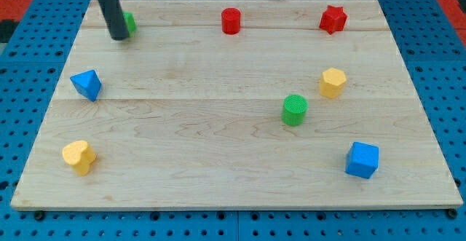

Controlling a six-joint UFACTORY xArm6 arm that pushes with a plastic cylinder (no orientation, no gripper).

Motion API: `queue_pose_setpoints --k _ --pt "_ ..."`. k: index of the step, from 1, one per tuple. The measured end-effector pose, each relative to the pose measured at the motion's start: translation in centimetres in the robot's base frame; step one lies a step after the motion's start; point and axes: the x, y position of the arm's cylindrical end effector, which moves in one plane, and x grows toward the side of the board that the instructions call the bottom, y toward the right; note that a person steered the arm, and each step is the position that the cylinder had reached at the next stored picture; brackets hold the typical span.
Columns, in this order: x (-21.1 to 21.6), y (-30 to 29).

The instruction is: Move the green star to the top left of the board

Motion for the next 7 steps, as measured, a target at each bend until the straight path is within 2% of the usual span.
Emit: queue_pose_setpoints --k 1,4,5,7 --pt "-0.8 -1.1" --pt "0.5 -1.9" --pt "2.9 -0.8" --pt "10.5 20.2"
